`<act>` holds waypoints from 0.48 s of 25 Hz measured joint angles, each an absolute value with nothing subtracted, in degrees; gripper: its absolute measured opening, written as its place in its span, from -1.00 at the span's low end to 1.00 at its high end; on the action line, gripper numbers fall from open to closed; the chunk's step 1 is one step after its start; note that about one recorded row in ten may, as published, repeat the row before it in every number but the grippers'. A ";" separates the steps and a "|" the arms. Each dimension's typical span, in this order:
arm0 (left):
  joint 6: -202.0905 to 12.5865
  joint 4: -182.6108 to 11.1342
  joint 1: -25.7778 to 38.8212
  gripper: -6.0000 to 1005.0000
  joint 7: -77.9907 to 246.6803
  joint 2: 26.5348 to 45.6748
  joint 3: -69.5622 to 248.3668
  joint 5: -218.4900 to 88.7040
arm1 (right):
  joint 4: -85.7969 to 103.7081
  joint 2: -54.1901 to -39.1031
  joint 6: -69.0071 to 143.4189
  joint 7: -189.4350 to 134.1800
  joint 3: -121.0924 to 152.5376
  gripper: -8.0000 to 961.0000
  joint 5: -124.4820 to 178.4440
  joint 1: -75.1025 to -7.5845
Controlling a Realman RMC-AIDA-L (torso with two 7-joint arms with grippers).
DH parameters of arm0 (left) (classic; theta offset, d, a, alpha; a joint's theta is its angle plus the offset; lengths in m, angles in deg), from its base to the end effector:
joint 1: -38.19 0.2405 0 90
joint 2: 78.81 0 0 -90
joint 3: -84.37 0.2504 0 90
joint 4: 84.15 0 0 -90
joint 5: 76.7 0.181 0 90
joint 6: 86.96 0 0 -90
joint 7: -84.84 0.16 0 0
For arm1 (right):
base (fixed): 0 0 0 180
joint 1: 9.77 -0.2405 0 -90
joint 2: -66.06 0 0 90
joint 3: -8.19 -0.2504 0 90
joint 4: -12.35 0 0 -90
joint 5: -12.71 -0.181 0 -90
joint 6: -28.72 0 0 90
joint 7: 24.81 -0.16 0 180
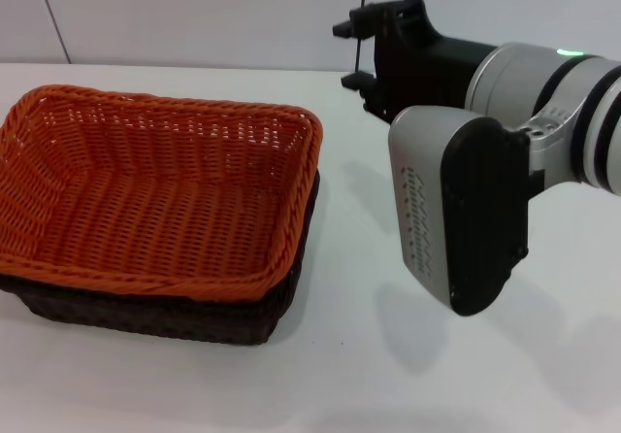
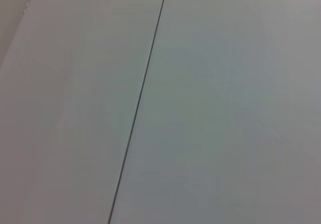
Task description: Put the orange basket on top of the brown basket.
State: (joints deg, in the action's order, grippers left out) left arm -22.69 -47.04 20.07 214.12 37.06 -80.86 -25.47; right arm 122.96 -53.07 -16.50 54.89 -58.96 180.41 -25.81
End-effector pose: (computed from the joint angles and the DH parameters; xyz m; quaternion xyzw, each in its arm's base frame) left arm -0.3645 0.2934 0.2362 -0.4749 -0.2159 -0.3974 0.7549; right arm 0.0658 0.3102 -0.0076 -0.7968 -0.4205 -0.1485 0.4077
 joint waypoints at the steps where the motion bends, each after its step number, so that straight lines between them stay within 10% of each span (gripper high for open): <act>1: -22.76 -47.06 19.96 -0.18 214.12 37.06 -80.86 -25.47 | 122.71 -53.07 -14.71 55.43 -58.97 -0.07 180.37 -25.37; 12: -23.99 -48.73 18.91 -0.18 213.67 36.34 -80.86 -25.70 | 112.54 -53.56 22.12 54.73 -55.50 -0.07 180.00 -22.91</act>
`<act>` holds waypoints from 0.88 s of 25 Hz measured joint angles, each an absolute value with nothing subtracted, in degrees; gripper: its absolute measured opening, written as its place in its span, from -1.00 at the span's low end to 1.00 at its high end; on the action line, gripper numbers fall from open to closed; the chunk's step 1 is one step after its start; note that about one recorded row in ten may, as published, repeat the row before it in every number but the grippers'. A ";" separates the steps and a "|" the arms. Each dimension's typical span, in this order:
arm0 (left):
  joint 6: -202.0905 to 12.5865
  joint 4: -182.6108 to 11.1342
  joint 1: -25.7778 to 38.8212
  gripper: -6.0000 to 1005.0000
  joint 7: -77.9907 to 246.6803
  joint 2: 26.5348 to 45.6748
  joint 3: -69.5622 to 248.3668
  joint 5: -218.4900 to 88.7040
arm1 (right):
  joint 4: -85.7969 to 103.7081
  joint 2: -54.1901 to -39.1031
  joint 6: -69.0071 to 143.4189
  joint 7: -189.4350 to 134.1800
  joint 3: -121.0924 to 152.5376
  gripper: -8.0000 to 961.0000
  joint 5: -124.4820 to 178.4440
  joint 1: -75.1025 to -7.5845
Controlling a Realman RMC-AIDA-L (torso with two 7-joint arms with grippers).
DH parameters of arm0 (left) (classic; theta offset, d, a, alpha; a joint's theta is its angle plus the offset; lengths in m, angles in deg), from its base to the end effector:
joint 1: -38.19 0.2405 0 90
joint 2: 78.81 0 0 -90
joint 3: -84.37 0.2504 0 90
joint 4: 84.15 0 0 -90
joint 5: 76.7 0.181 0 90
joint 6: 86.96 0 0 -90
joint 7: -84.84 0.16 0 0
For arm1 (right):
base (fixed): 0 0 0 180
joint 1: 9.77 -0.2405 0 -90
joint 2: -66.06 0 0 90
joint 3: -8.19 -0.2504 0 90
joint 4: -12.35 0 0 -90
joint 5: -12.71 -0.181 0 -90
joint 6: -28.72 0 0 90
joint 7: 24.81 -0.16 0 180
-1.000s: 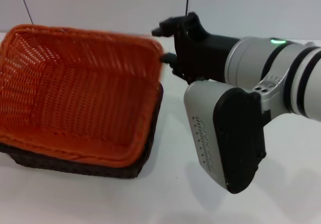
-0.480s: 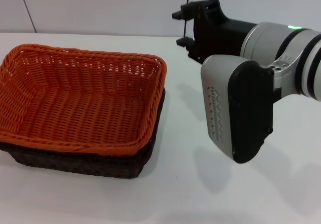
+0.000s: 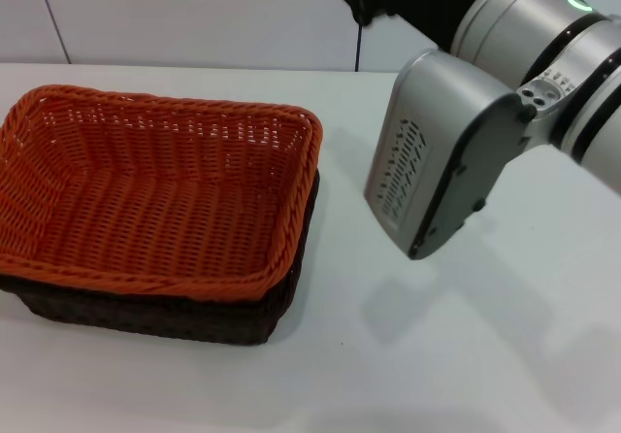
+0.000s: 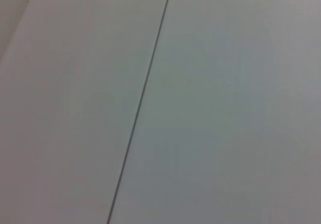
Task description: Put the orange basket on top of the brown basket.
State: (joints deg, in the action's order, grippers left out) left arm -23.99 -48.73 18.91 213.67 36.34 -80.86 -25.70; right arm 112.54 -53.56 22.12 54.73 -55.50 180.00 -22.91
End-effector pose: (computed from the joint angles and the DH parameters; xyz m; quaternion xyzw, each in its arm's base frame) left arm -0.3664 0.3011 0.2354 -0.4704 -0.2302 -0.4035 0.7502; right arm 0.0338 0.3170 0.0044 -0.7020 -0.4394 -0.0090 0.5604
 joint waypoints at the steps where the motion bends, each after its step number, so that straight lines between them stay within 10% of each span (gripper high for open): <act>1: -24.09 -49.22 18.89 -0.18 213.63 35.97 -80.86 -25.85 | 111.21 -53.60 26.63 53.97 -54.93 -0.07 179.91 -22.75; 22: -24.85 -55.53 18.98 -0.18 213.45 33.82 -80.71 -26.06 | 68.09 -53.56 104.99 32.15 -36.51 -0.07 135.72 -37.92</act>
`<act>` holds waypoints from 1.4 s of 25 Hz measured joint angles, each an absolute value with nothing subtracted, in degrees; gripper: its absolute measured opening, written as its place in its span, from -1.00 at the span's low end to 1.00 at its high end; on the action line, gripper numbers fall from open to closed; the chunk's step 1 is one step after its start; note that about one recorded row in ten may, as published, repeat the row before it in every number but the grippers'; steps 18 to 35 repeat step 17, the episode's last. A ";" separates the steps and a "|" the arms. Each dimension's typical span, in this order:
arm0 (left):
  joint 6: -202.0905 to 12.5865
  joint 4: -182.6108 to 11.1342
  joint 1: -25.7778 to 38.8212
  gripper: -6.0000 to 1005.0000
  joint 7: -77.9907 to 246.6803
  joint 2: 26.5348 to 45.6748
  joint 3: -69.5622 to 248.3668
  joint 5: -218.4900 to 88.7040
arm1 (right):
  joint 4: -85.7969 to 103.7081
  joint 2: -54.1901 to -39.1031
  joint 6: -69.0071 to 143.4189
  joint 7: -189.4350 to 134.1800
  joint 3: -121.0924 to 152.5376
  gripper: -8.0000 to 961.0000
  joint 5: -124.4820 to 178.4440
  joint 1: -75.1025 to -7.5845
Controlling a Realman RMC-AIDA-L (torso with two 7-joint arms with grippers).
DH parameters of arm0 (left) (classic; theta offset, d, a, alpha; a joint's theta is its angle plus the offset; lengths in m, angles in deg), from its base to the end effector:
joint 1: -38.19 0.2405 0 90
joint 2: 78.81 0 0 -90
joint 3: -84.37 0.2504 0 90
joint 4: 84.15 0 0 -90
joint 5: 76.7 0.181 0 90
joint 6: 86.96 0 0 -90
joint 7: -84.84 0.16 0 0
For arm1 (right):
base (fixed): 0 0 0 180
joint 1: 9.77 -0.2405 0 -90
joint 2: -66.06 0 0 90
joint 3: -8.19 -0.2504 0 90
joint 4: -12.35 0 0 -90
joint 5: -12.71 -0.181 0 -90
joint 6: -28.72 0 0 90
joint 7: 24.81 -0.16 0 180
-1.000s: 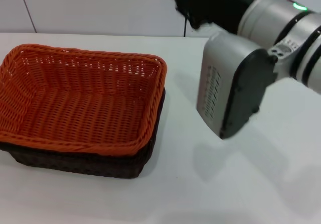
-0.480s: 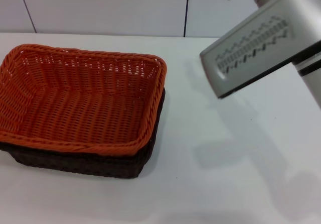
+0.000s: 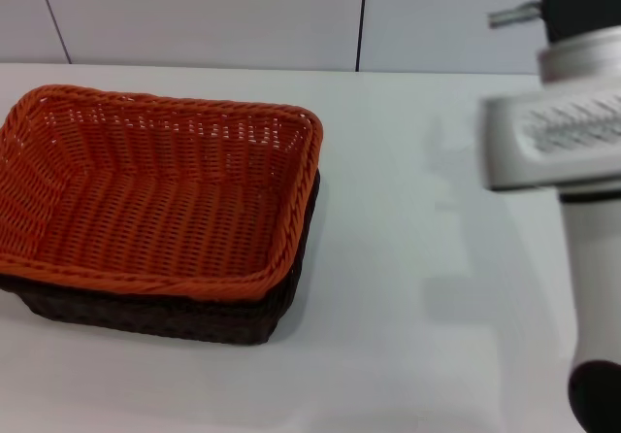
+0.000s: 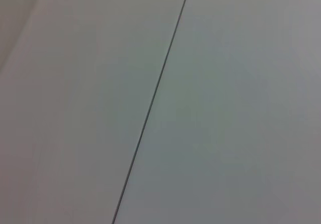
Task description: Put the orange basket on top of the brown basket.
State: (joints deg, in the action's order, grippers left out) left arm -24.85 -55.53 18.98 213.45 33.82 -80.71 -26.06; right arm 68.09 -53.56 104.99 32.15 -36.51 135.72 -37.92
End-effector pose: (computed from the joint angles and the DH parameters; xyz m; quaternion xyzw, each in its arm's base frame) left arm -0.3852 0.3010 0.2278 -0.4628 -0.2739 -0.4023 0.7409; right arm 0.0823 0.3315 0.0288 -0.5626 -0.1097 0.3667 0.7328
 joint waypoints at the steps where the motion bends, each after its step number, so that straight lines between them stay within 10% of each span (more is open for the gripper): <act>1: -24.86 -55.61 19.03 -0.18 213.46 33.83 -80.68 -25.91 | 64.63 -53.54 109.46 23.02 -36.04 -0.07 135.63 -37.52; 35: -24.57 -55.88 19.31 -0.18 213.43 34.45 -80.92 -26.14 | 64.24 -52.14 107.26 10.38 -37.73 -0.07 132.20 -30.23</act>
